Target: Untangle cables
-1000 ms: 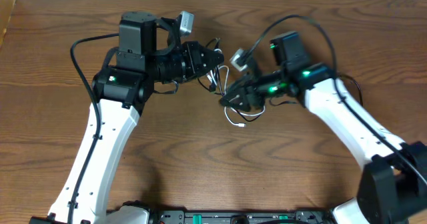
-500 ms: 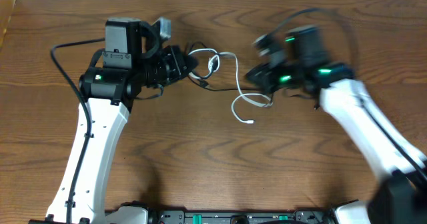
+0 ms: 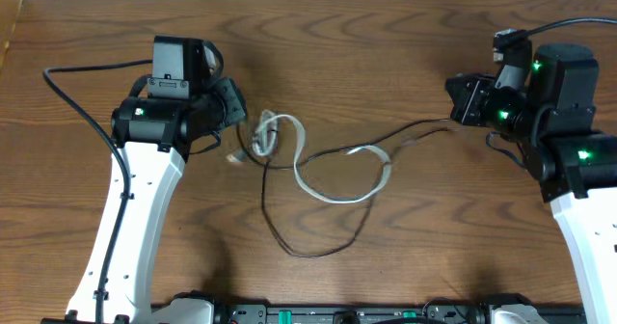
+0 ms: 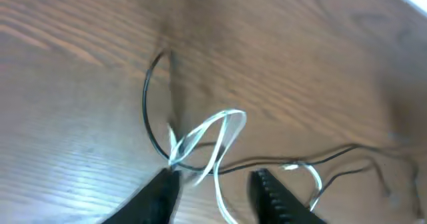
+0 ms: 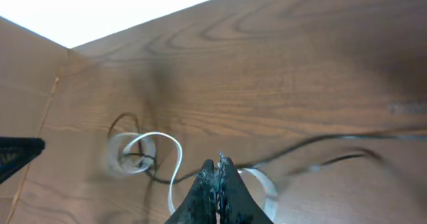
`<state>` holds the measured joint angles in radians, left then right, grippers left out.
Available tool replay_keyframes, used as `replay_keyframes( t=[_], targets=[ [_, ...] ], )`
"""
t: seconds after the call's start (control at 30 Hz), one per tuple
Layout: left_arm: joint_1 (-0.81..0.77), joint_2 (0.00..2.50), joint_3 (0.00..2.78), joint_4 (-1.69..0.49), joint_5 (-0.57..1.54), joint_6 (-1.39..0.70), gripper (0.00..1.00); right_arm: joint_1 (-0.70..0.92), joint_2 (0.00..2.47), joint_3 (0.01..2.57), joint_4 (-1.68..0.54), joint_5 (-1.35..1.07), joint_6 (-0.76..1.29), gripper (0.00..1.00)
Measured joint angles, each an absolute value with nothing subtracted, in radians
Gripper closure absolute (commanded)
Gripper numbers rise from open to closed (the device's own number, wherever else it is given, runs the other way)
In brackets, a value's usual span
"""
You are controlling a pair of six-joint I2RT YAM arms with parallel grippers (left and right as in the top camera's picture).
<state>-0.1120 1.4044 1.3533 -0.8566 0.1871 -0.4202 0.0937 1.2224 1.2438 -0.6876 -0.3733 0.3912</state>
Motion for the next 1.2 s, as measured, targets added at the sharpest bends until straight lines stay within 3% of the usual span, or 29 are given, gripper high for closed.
replay_keyframes(
  t=[0.17,0.5,1.2],
  targets=[
    [-0.112,1.404,1.353,-0.876,0.179,-0.375,0.46,0.094,1.224,1.244,-0.691,-0.367,0.396,0.99],
    [-0.138,1.438,1.353,-0.865,0.229,-0.206,0.44,0.094,1.224,1.244,-0.72,-0.366,0.379,0.99],
    [-0.309,1.892,1.353,-0.619,0.29,-0.044,0.44,0.094,1.304,1.243,-0.76,-0.358,0.374,0.99]
  ],
)
